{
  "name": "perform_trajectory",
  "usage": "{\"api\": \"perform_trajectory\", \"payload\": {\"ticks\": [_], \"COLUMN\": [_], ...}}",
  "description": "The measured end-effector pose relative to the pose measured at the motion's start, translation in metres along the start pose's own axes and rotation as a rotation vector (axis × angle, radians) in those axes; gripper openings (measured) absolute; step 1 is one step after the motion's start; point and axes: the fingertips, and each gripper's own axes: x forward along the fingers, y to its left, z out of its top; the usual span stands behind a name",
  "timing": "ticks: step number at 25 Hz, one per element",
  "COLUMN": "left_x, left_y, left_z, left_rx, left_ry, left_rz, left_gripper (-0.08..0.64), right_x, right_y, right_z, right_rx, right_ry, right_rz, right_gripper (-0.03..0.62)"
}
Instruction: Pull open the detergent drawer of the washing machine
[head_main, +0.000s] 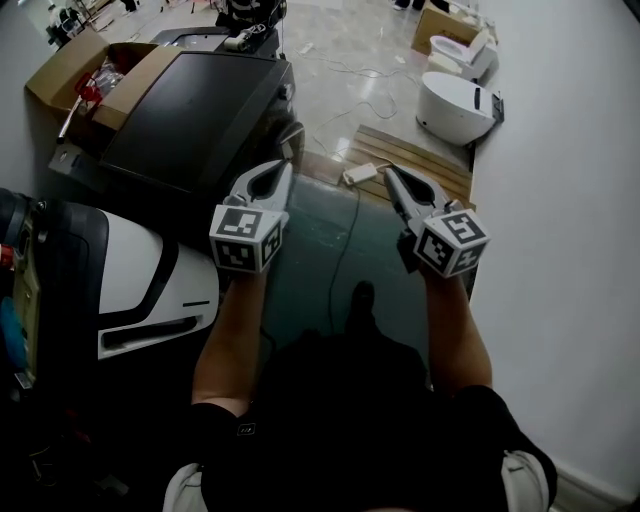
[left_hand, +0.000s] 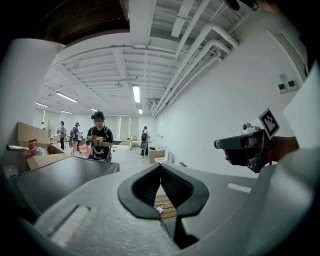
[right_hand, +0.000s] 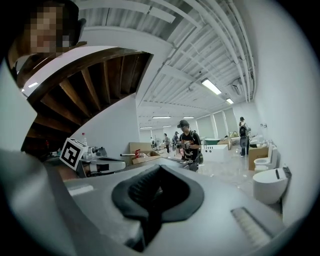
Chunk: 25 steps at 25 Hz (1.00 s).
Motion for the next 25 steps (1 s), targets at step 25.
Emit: {"api": "perform_trajectory", "payload": {"ticks": [25], "left_x": [0.183], "left_y": [-0.023], "left_z": [0.022], "left_rx": [-0.011], "left_ry": [0.029], "left_rz": [0.165], "left_gripper": [0.011], "right_x": [0.050], "right_y": [-0.212], "right_z": [0.003], "right_rx": [0.005], "right_ry": [0.074], "right_rz": [0.102], "right_gripper": [0.002]}}
